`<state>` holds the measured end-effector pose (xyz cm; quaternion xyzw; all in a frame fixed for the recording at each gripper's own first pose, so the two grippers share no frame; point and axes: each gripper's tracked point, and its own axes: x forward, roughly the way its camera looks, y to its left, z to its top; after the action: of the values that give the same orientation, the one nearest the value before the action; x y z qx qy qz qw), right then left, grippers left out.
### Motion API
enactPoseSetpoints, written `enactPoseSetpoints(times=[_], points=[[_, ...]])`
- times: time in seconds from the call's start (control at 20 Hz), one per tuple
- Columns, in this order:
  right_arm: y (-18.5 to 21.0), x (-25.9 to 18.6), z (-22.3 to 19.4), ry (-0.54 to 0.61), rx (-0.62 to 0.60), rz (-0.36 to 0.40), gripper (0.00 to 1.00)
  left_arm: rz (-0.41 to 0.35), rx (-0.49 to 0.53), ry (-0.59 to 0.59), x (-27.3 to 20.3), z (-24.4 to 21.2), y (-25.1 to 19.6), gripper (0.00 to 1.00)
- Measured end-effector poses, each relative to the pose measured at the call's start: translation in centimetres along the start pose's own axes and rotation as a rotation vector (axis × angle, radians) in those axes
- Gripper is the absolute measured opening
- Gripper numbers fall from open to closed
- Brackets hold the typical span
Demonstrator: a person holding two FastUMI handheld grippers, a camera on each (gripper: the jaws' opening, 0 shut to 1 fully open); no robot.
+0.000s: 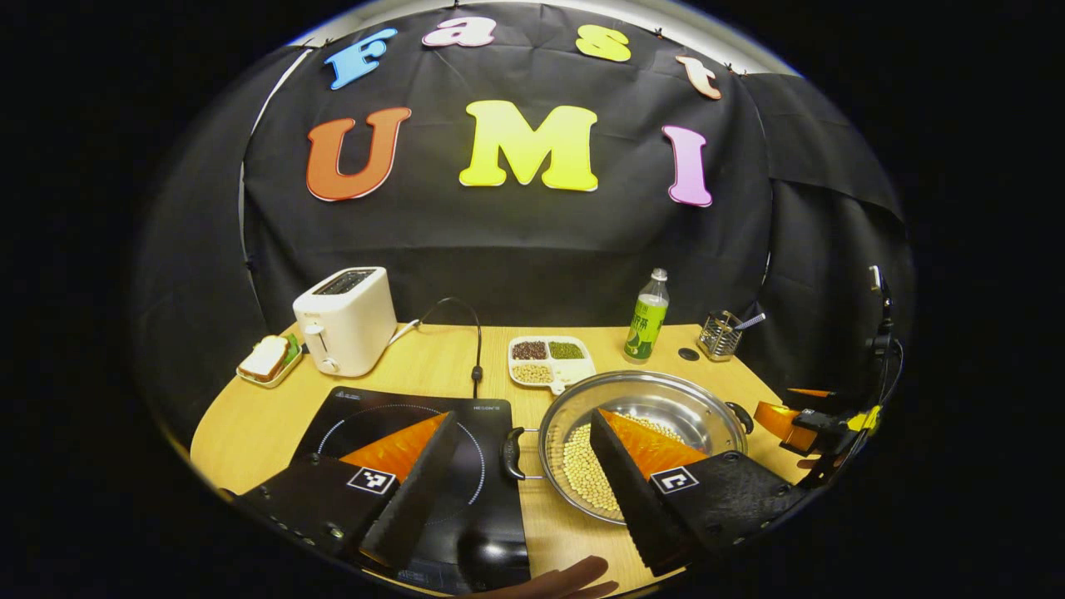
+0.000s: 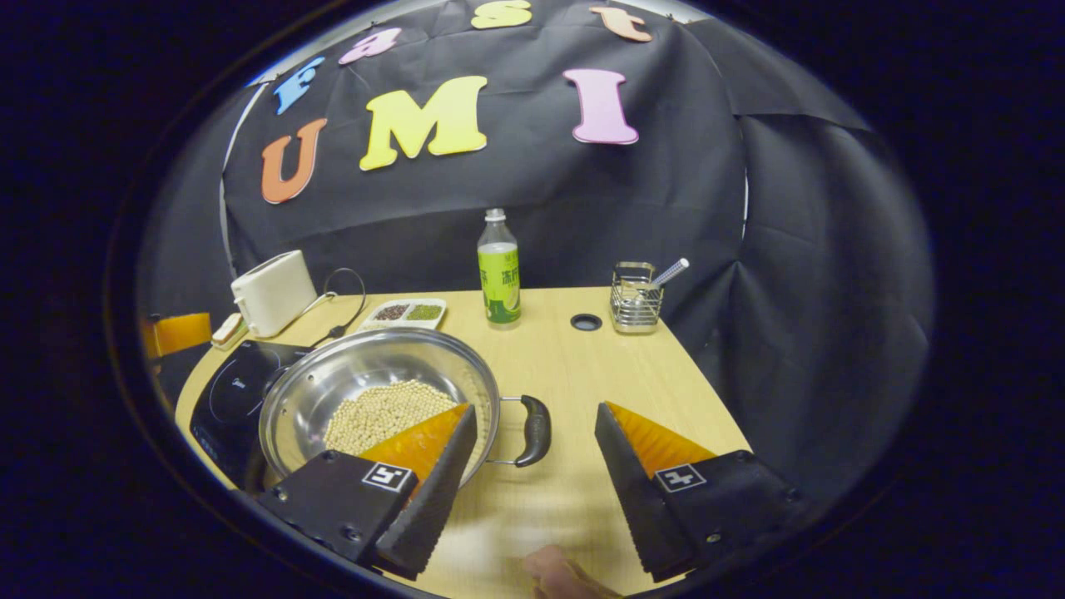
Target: First push the handle of the pot to place it horizontally, then grasp the pot with both hands and set it on the induction cooktop.
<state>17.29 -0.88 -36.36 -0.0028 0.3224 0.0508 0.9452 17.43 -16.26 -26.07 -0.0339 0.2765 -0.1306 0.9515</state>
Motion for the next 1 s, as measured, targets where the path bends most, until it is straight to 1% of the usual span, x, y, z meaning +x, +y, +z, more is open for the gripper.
enactPoseSetpoints(times=[0.25,0.55,0.7,0.75,0.85,1.0], points=[[0.8,2.2,-0.4,0.044,-0.004,0.022,0.92,-0.016,0.005,0.081,2.7,-2.4,-0.7,0.95],[0.2,5.4,-1.5,0.096,-0.048,-0.011,0.91,-0.035,-0.034,0.126,5.4,-3.9,-0.9,0.96],[-0.1,6.4,-1.7,0.095,-0.064,-0.023,0.93,-0.03,-0.036,0.146,6.6,-4.7,-0.8,0.96],[-0.1,6.5,-1.7,0.094,-0.065,-0.02,0.95,-0.021,-0.027,0.147,6.8,-5.0,-0.6,0.96],[-0.1,6.8,-1.9,0.098,-0.069,-0.01,0.95,-0.006,-0.013,0.16,7.4,-5.5,-0.3,0.96],[0.0,7.3,-2.2,0.096,-0.066,0.016,0.95,-0.009,-0.026,0.187,8.0,-6.4,-0.1,0.96]])
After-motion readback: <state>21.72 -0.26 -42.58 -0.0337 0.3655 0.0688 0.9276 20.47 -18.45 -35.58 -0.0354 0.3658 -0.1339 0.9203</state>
